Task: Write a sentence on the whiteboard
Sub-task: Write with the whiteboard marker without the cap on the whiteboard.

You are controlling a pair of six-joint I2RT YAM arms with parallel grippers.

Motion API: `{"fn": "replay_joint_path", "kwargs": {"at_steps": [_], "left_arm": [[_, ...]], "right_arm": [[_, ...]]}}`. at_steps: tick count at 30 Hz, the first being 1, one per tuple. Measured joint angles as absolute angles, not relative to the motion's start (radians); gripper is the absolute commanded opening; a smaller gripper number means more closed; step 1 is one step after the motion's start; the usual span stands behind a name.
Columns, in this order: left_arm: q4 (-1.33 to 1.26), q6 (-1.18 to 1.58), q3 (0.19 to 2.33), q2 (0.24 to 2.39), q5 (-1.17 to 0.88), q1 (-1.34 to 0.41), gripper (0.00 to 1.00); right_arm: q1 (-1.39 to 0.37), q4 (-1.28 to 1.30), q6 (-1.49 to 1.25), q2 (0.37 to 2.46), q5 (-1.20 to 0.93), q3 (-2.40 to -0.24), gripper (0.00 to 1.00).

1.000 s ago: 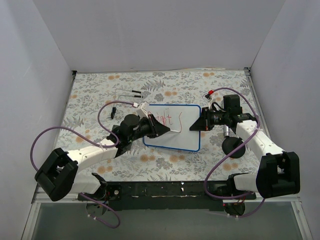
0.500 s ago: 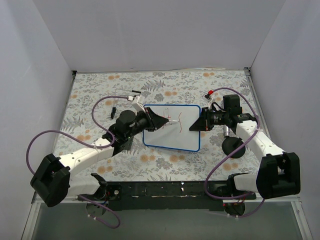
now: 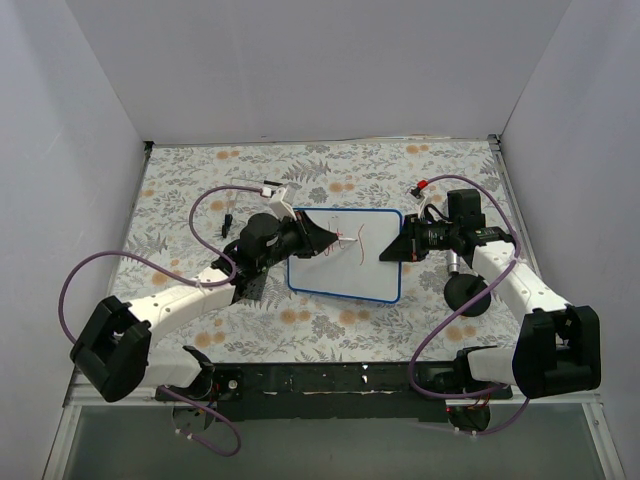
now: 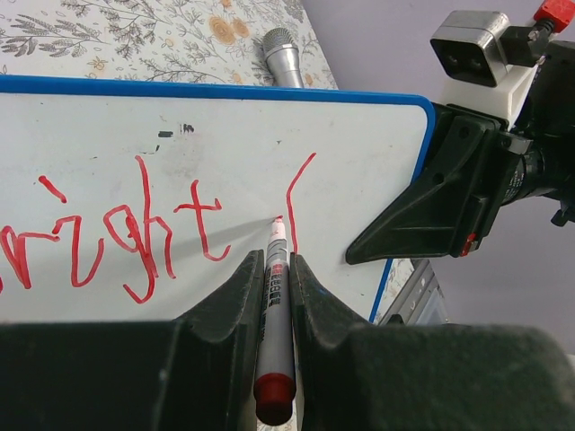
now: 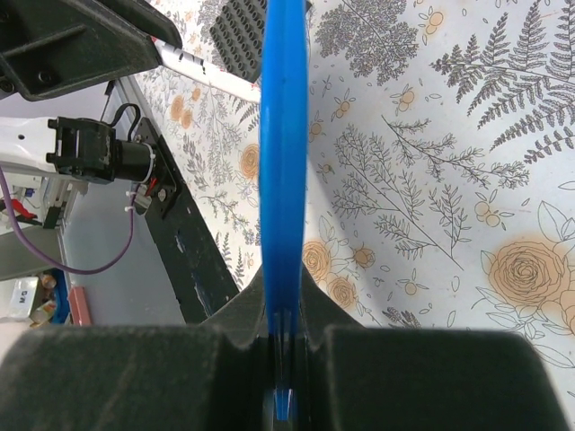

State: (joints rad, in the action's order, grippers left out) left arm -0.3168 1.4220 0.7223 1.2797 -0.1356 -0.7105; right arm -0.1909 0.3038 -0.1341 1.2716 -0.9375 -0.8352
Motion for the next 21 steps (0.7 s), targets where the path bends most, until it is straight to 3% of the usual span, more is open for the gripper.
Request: {"fn": "replay_joint_path", "kwargs": {"at_steps": [21], "left_arm": [[-0.383, 1.459, 0.762, 1.341, -0.204, -0.709, 0.0]], "right_arm": [[-0.186, 0.303, -0.145, 1.269, -0.93, -0.835, 0.01]]}}
